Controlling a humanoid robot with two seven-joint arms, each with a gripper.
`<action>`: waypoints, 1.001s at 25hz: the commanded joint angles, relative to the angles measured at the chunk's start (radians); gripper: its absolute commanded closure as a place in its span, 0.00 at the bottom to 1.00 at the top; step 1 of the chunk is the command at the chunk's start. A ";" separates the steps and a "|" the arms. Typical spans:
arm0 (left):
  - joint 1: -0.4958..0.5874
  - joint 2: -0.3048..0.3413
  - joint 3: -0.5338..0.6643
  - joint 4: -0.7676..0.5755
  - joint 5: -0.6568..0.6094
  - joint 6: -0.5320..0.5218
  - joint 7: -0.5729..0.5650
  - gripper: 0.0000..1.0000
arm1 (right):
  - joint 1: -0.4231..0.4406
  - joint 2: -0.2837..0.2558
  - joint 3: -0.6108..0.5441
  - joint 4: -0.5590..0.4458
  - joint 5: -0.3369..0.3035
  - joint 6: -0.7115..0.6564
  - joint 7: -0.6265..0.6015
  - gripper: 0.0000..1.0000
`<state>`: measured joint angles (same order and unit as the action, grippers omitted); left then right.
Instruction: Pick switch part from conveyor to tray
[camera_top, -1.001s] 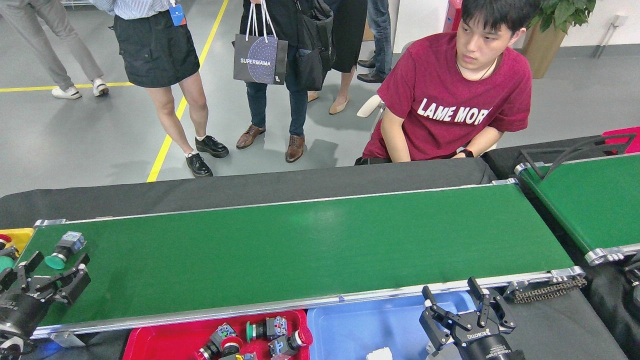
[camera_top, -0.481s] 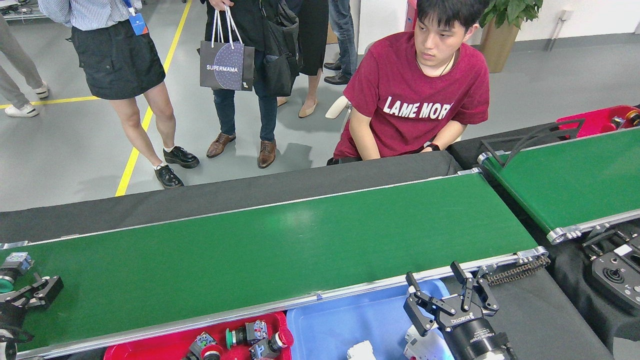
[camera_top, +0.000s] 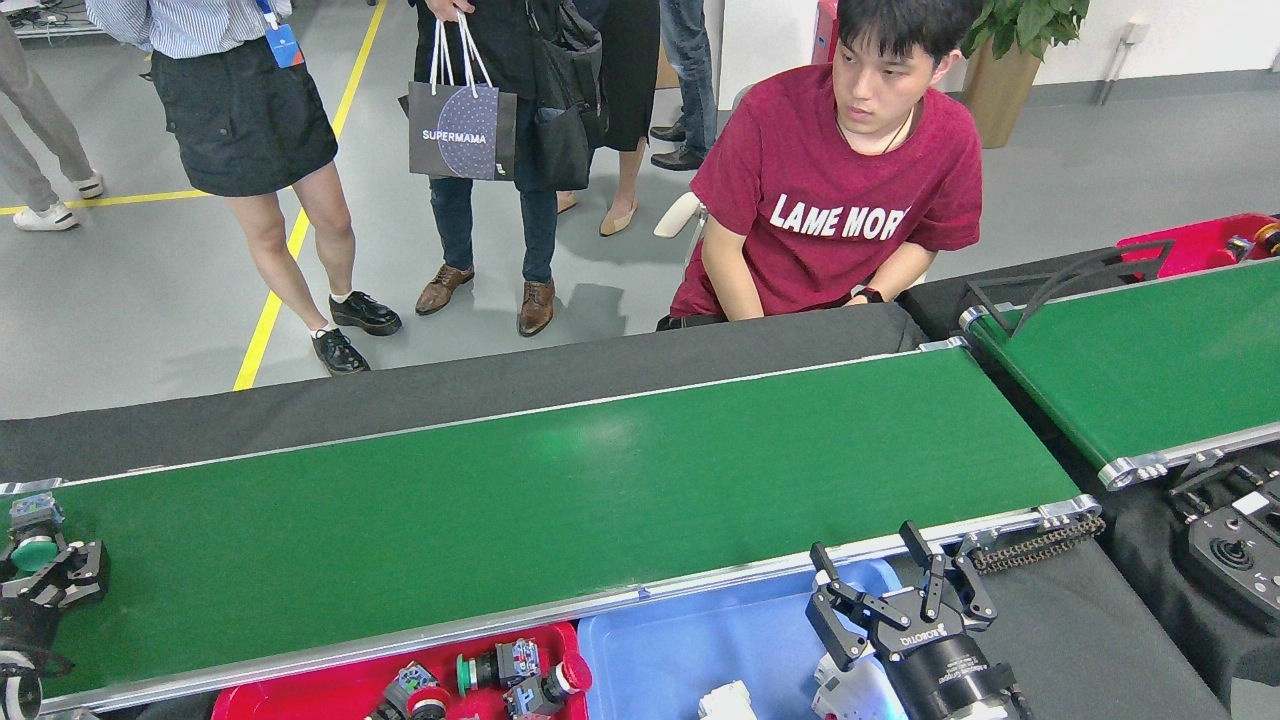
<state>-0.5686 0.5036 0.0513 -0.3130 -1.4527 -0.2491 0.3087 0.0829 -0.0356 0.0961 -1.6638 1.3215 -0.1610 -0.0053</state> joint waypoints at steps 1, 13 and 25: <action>0.021 -0.016 -0.019 -0.097 -0.003 -0.082 0.015 0.88 | 0.002 0.006 -0.013 -0.017 -0.001 0.003 -0.001 0.03; 0.882 -0.126 -0.019 -1.381 0.032 -0.366 -0.109 0.04 | 0.086 0.006 -0.078 -0.105 -0.001 0.095 0.001 0.03; 0.906 -0.375 0.329 -1.339 0.031 -0.193 -0.131 0.00 | 0.106 0.002 -0.092 -0.106 -0.002 0.152 0.002 0.03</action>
<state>0.3351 0.1272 0.3442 -1.6591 -1.4250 -0.4823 0.1752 0.1920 -0.0314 0.0124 -1.7546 1.3210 -0.0115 -0.0030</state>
